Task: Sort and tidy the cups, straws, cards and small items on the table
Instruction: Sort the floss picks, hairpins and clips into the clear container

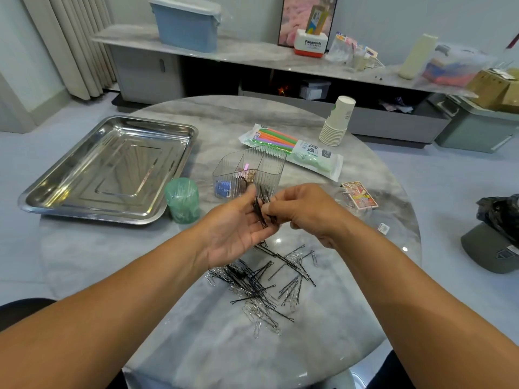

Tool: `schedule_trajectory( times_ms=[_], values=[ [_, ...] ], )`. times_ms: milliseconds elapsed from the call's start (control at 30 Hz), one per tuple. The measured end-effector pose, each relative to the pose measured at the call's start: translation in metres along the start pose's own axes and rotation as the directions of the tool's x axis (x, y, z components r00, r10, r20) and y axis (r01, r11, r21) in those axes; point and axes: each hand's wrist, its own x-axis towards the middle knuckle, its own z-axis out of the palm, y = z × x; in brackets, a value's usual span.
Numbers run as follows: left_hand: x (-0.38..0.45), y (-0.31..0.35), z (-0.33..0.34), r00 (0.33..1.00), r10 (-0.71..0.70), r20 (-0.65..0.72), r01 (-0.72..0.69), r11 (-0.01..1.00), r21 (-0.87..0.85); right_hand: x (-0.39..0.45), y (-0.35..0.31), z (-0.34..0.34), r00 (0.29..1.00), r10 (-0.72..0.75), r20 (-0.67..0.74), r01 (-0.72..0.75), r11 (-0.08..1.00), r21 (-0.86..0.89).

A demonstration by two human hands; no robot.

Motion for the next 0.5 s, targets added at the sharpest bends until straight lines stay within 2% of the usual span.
schedule_trajectory(
  times_ms=[167,333,500],
  values=[
    [-0.0014,-0.0012,-0.0029,0.998,-0.028,0.053,0.032,0.996,-0.089,-0.0025,0.0034,0.0114,0.999,-0.025,-0.036,0.024,0.999,-0.043],
    [-0.0007,-0.0046,-0.0021,1.000,0.009,0.001,-0.009,1.000,-0.019,-0.0038,0.0011,0.0096,0.999,-0.006,-0.037,0.006,1.000,0.000],
    [-0.0011,-0.0053,-0.0057,0.998,0.056,0.018,-0.057,0.996,0.064,-0.0007,0.0025,0.0036,0.997,0.073,-0.023,-0.072,0.996,0.048]
  ],
)
